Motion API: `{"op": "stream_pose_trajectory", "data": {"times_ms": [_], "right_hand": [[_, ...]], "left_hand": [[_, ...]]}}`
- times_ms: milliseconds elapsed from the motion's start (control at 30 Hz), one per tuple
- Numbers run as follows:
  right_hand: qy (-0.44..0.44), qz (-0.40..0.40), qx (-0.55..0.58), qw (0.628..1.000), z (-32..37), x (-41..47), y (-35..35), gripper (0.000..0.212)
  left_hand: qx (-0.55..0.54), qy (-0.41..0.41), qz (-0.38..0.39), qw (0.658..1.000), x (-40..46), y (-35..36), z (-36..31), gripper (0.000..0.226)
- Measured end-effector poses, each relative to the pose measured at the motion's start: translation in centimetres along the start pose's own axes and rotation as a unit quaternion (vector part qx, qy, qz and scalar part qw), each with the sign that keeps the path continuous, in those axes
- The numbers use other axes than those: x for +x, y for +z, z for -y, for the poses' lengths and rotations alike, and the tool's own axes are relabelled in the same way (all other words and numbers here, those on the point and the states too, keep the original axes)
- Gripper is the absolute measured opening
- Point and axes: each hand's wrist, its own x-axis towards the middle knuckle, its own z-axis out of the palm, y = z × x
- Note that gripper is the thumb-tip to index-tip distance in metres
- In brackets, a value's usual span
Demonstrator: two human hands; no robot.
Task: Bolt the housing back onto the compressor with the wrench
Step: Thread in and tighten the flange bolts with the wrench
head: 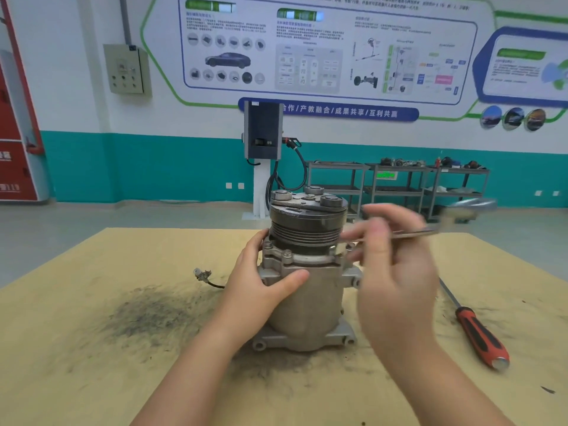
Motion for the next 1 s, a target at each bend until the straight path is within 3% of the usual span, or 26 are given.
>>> {"op": "stream_pose_trajectory", "data": {"times_ms": [67,167,367,533,600,667,767,900,967,1000], "right_hand": [[0.13,-0.041,0.098,0.986,-0.2,1.0,-1.2,0.017],[0.273,-0.065,0.217,0.935,-1.1,2.3,-2.4,0.027],[0.346,-0.063,0.307,0.884,-3.3,3.5,-3.0,0.033],[0.395,0.006,0.335,0.855,-4.9,4.6,-3.7,0.008],[0.341,0.018,0.295,0.892,-4.9,3.9,-3.8,0.009],[0.24,0.001,0.241,0.94,-4.8,2.3,-3.7,0.01],[0.065,0.003,0.175,0.982,-4.2,-0.7,-3.4,0.01],[-0.143,0.069,0.011,0.987,-3.6,-1.5,-2.2,0.022],[-0.21,0.066,-0.046,0.974,-3.8,-1.2,-1.5,0.034],[-0.228,0.061,-0.055,0.97,-3.7,-1.0,-1.0,0.03]], "left_hand": [[0.0,-0.001,-0.002,1.0,0.0,-0.1,0.0,0.096],[0.005,0.002,-0.006,1.0,0.0,0.0,-0.2,0.097],[0.01,0.017,-0.011,1.0,-0.1,0.1,-0.2,0.088],[0.01,0.019,-0.012,1.0,0.0,0.0,-0.2,0.089],[0.011,0.017,-0.012,1.0,0.0,0.0,-0.1,0.087],[0.015,0.015,-0.013,1.0,0.0,0.0,-0.2,0.09],[0.015,0.014,-0.011,1.0,-0.1,0.0,-0.4,0.088],[0.01,0.012,-0.014,1.0,0.0,0.1,-0.1,0.092],[0.016,0.013,-0.014,1.0,0.2,0.2,0.2,0.096],[0.02,0.014,-0.013,1.0,0.2,0.2,0.3,0.096]]}}
